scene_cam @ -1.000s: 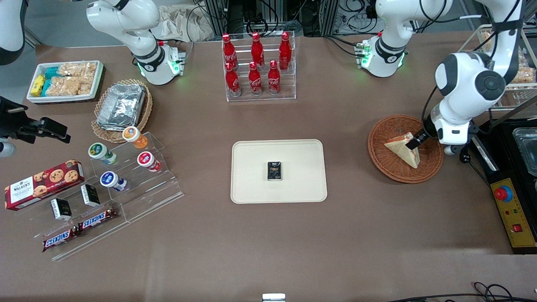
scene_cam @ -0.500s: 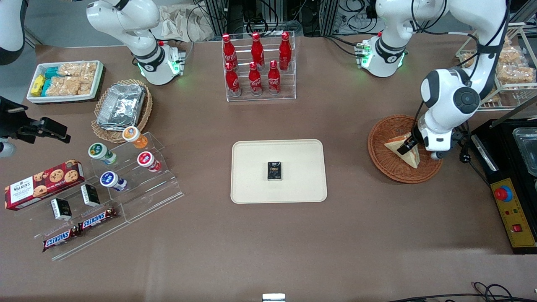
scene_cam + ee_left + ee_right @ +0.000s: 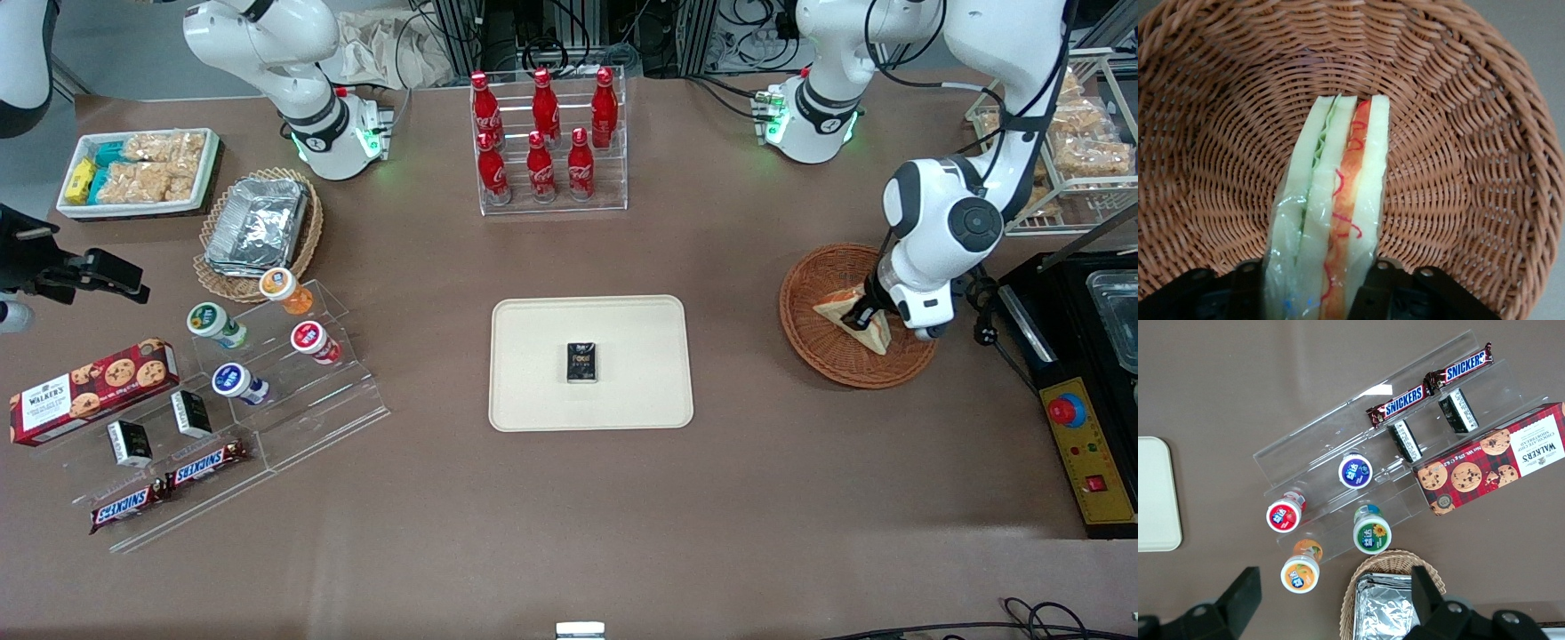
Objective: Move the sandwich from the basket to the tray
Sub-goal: 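Close the left gripper on the wrapped sandwich, then lift the sandwich up out of the basket with the left gripper, then carry the sandwich over the white tray beside the black packet, then lower the sandwich onto the tray and open the left gripper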
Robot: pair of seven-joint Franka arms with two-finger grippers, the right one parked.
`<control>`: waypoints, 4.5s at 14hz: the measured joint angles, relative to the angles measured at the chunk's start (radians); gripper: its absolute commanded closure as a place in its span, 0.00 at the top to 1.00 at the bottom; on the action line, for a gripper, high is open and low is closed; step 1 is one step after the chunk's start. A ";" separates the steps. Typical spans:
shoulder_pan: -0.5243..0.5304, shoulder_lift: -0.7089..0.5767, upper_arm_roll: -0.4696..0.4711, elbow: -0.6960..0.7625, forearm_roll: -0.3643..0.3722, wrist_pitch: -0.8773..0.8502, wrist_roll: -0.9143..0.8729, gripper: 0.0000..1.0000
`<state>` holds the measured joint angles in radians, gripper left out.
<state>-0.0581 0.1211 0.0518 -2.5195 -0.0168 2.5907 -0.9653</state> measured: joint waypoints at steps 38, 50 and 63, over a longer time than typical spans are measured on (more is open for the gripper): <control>-0.106 0.120 -0.463 0.834 0.029 -0.660 0.286 0.00; -0.151 0.432 -0.464 0.828 0.140 -0.458 0.283 0.00; -0.186 0.544 -0.458 0.825 0.216 -0.407 0.279 1.00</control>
<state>-0.2438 0.6650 -0.4064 -1.6946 0.1994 2.1841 -0.6860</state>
